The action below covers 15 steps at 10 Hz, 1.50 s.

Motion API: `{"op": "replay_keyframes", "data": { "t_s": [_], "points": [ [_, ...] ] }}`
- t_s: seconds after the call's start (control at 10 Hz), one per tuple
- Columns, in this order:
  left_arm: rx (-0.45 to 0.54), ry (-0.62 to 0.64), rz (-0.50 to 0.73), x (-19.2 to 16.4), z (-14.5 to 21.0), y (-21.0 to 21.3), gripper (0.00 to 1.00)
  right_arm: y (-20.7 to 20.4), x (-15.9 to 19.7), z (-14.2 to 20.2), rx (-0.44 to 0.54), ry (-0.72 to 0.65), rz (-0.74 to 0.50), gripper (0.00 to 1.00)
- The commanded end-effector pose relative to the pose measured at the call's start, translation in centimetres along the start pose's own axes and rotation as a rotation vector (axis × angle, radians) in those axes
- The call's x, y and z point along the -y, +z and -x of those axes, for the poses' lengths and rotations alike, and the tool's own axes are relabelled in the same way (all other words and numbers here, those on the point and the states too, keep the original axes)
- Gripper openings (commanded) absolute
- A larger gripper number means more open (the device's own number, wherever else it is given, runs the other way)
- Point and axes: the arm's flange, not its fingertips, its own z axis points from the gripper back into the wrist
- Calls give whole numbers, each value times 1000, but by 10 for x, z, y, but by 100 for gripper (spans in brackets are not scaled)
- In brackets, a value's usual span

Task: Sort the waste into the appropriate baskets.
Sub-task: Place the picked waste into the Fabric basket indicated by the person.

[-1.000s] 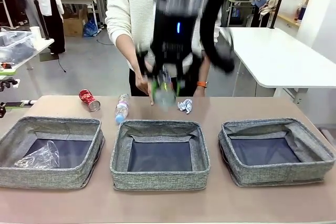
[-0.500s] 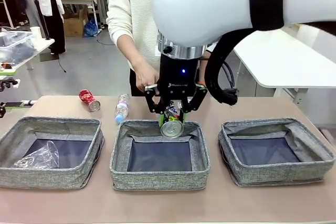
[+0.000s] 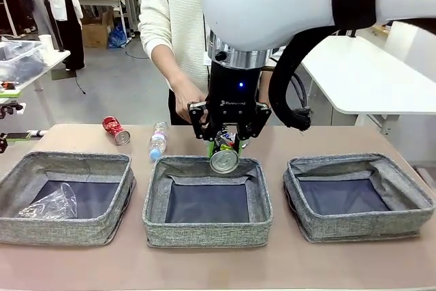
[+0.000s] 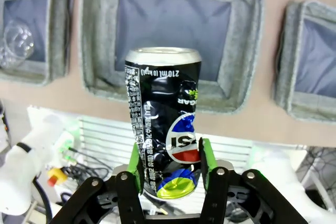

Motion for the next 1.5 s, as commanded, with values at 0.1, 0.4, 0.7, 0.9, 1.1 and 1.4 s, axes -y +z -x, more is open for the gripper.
{"op": "replay_keyframes", "data": {
  "t_s": [0.1,0.4,0.7,0.9,1.1,1.4],
  "points": [
    [4,-12,-2,0,0,-1,100,0,3,0,3,-4,-24,100],
    [4,-12,-2,0,0,-1,100,-1,5,0,16,-16,-35,100],
    [4,-12,-2,0,0,-1,100,0,5,0,8,-19,-45,100],
    [4,-12,-2,0,0,-1,100,14,29,-7,-94,-33,-299,100],
    [4,-12,-2,0,0,-1,100,45,120,-20,-326,-105,-797,100],
    [4,-12,-2,0,0,-1,100,39,257,1,-393,-285,-1131,100]
  ]
}}
